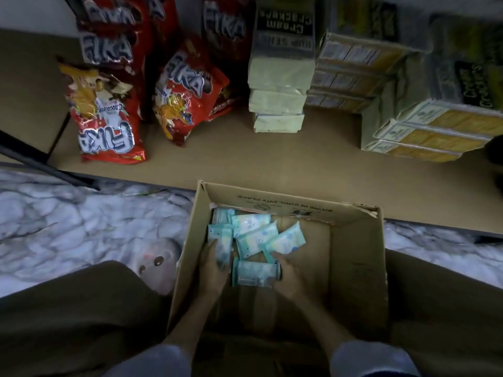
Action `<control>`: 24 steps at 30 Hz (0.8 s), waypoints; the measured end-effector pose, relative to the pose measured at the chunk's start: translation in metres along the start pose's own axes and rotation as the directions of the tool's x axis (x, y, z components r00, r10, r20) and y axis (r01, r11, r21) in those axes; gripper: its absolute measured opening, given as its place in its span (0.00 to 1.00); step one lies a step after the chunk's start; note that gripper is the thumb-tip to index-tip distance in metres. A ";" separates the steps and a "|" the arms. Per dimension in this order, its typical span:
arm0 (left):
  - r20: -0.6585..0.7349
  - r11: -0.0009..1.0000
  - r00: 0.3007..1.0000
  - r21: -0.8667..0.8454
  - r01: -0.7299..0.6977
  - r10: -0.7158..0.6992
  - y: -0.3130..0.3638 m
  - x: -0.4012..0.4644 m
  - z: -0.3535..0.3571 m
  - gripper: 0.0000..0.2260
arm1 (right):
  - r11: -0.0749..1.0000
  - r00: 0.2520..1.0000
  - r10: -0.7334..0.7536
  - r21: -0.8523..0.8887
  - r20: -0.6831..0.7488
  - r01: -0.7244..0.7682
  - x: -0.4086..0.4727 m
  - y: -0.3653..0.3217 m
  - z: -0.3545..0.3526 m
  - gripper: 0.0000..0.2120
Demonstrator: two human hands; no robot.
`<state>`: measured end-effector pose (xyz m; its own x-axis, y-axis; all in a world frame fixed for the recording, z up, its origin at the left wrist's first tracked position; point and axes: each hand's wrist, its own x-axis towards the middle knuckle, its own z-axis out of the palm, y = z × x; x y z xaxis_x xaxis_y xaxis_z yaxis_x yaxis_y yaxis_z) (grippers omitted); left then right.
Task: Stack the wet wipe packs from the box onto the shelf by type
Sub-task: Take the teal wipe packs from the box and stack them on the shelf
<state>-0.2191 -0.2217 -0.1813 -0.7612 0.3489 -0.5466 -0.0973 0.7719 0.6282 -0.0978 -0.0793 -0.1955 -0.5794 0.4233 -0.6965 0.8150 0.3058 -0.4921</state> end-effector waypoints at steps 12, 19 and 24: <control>-0.023 0.991 0.999 0.124 0.047 -0.045 -0.010 0.021 0.028 0.36 | 0.995 0.992 -0.063 0.066 -0.110 0.070 0.010 0.021 0.046 0.35; 0.004 0.997 0.997 0.032 0.076 -0.077 -0.012 0.023 0.024 0.35 | 0.996 0.991 -0.055 0.065 -0.122 0.064 0.006 0.028 0.042 0.24; 0.043 1.000 0.999 0.000 0.003 -0.003 0.008 0.009 0.008 0.36 | 0.994 0.982 -0.026 0.100 -0.185 0.045 -0.015 0.023 0.015 0.33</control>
<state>-0.2216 -0.2082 -0.1849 -0.7327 0.3694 -0.5717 -0.0991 0.7731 0.6265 -0.0697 -0.0909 -0.2041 -0.5910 0.5657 -0.5750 0.7846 0.2376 -0.5727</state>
